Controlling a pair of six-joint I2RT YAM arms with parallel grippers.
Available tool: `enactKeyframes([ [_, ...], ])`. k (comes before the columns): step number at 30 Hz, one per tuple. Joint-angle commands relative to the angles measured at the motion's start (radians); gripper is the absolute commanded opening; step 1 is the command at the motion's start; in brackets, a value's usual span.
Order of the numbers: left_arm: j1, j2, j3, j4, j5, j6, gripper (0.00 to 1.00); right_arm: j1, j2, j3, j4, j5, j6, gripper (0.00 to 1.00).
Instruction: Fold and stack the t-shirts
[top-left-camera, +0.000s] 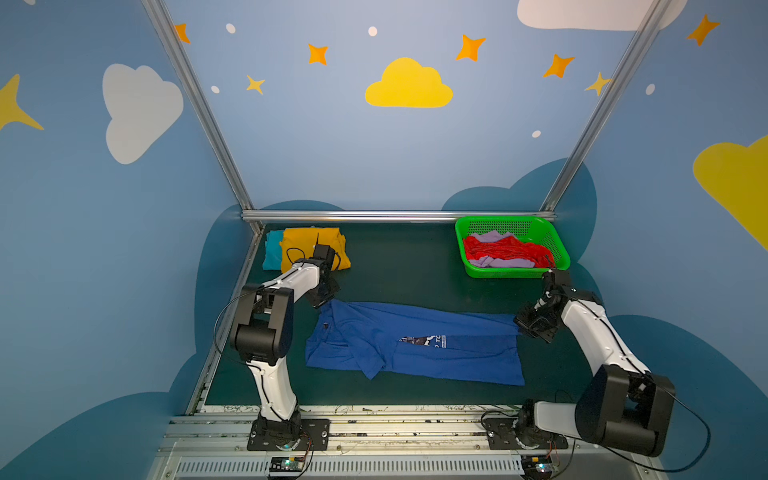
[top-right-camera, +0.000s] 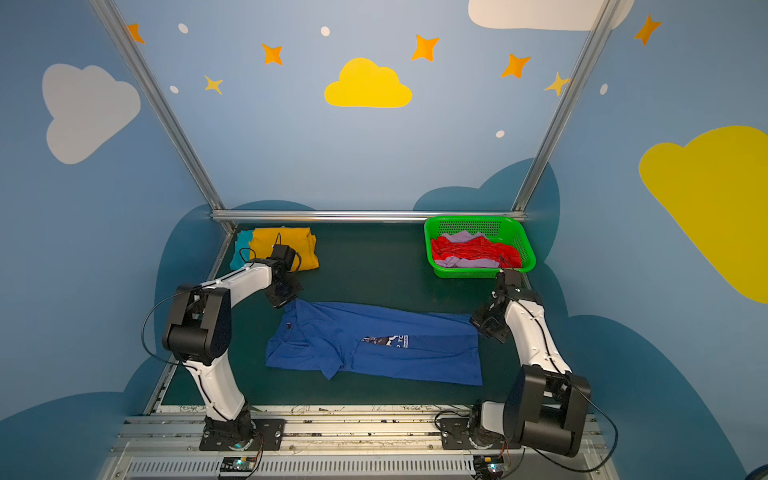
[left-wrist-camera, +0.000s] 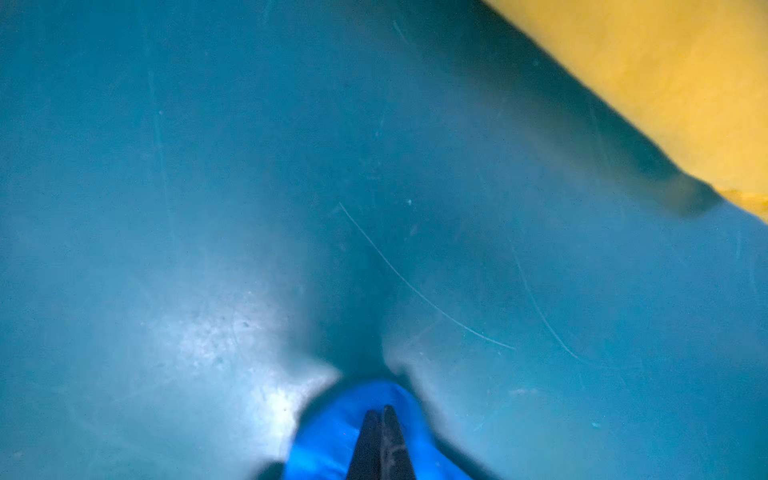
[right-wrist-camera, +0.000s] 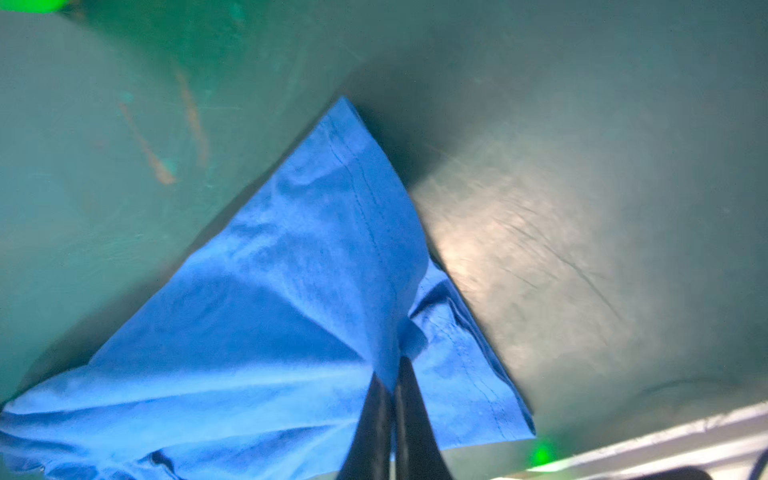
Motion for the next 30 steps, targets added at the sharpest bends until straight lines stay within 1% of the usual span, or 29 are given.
enactKeyframes([
  [1,0.013,-0.006,0.002,-0.013,-0.013,-0.003,0.04,-0.005,-0.017,-0.066,-0.042,0.012,0.011,0.00],
  [4,0.017,-0.007,0.005,-0.015,-0.018,-0.002,0.04,0.006,-0.022,-0.123,-0.017,-0.016,0.026,0.00],
  [5,0.020,-0.007,0.007,-0.016,-0.021,-0.001,0.04,0.012,-0.020,-0.137,-0.015,-0.015,0.030,0.09],
  [6,0.021,-0.007,0.010,-0.018,-0.021,-0.001,0.04,0.017,-0.014,-0.148,-0.016,-0.012,0.034,0.30],
  [7,0.023,-0.008,0.013,-0.020,-0.022,-0.003,0.04,0.018,-0.010,-0.155,-0.020,-0.004,0.040,0.48],
  [8,0.025,-0.009,0.017,-0.026,-0.026,-0.003,0.04,0.019,-0.006,-0.157,-0.024,0.004,0.043,0.56],
  [10,0.025,-0.015,0.024,-0.041,-0.035,-0.006,0.04,0.013,-0.013,-0.146,-0.034,0.021,0.046,0.61],
  [11,0.025,-0.024,0.028,-0.051,-0.040,-0.006,0.04,0.009,-0.025,-0.129,-0.039,0.031,0.047,0.61],
  [12,0.023,-0.035,0.030,-0.059,-0.046,-0.003,0.06,0.009,-0.041,-0.110,-0.045,0.046,0.046,0.61],
  [13,0.014,-0.053,0.031,-0.069,-0.059,0.001,0.15,0.011,-0.058,-0.082,-0.053,0.066,0.040,0.59],
  [15,-0.019,-0.095,0.034,-0.082,-0.090,0.019,0.45,0.017,-0.088,-0.024,-0.060,0.088,0.019,0.52],
  [16,-0.045,-0.114,0.032,-0.074,-0.096,0.033,0.57,0.025,-0.097,0.001,-0.051,0.087,0.000,0.44],
  [17,-0.076,-0.126,0.032,-0.068,-0.106,0.046,0.63,0.048,-0.101,0.018,-0.034,0.089,-0.025,0.32],
  [18,-0.101,-0.127,0.038,-0.070,-0.121,0.051,0.66,0.075,-0.097,0.029,-0.025,0.094,-0.032,0.21],
  [19,-0.128,-0.118,0.047,-0.073,-0.134,0.058,0.68,0.115,-0.083,0.038,-0.016,0.107,-0.034,0.07],
  [20,-0.147,-0.100,0.059,-0.080,-0.148,0.061,0.69,0.157,-0.063,0.044,-0.008,0.121,-0.033,0.00],
  [22,-0.163,-0.059,0.078,-0.091,-0.144,0.054,0.70,0.228,-0.010,0.045,0.007,0.117,-0.022,0.00],
  [24,-0.170,-0.027,0.088,-0.088,-0.134,0.045,0.69,0.262,0.044,0.031,0.031,0.082,-0.013,0.00],
  [25,-0.175,-0.015,0.091,-0.087,-0.133,0.043,0.65,0.260,0.066,0.015,0.049,0.050,-0.012,0.00],
  [26,-0.180,-0.006,0.093,-0.089,-0.133,0.040,0.58,0.253,0.081,-0.006,0.068,0.024,-0.009,0.00],
  [29,-0.182,0.024,0.093,-0.102,-0.144,0.026,0.40,0.226,0.087,-0.090,0.122,-0.018,0.011,0.00],
  [30,-0.180,0.034,0.093,-0.105,-0.148,0.022,0.37,0.210,0.085,-0.113,0.133,-0.027,0.018,0.00],
])
